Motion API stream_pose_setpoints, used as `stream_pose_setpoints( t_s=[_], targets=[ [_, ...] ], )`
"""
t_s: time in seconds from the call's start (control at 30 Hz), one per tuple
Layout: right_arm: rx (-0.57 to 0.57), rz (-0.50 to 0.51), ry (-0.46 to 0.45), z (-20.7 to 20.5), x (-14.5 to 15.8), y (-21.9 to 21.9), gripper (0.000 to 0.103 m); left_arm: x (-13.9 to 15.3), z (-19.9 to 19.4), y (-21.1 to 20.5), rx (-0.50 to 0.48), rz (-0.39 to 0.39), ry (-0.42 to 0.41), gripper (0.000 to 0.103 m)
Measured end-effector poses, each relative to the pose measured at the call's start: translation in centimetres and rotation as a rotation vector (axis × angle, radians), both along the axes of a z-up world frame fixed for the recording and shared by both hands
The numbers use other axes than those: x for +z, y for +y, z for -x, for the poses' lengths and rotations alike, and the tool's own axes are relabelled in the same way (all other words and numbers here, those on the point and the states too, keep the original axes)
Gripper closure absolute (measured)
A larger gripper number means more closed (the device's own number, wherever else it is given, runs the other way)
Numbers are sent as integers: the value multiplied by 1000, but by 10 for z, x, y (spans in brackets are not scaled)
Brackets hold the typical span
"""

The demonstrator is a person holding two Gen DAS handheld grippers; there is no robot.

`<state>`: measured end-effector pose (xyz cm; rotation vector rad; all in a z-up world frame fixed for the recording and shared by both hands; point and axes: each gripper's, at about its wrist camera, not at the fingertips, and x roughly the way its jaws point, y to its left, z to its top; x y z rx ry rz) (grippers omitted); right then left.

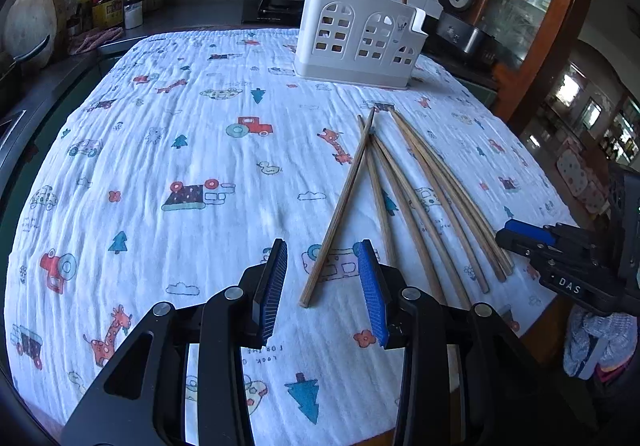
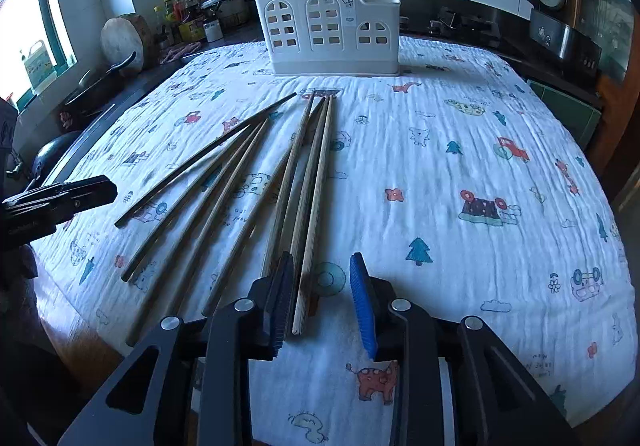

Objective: Organize utensils
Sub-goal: 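Move both open tools back to the chopstick pile, then close the left tool on a chopstick while the right tool grasps another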

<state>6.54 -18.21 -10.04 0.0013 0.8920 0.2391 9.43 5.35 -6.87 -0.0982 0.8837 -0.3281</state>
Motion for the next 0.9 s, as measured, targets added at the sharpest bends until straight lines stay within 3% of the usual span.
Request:
stream_pose_setpoints(
  t_s=[0.37, 0.7, 0.9],
  targets=[
    [11, 23, -2, -3, -1, 7, 88, -2, -1, -4, -27, -1, -3, 66],
    [12, 13, 18, -3, -4, 5, 89, -10, -6, -10, -43, -7, 11, 66],
    [19, 35, 13, -1, -7, 8, 91, -15, -13, -15, -42, -29, 12, 74]
  ],
)
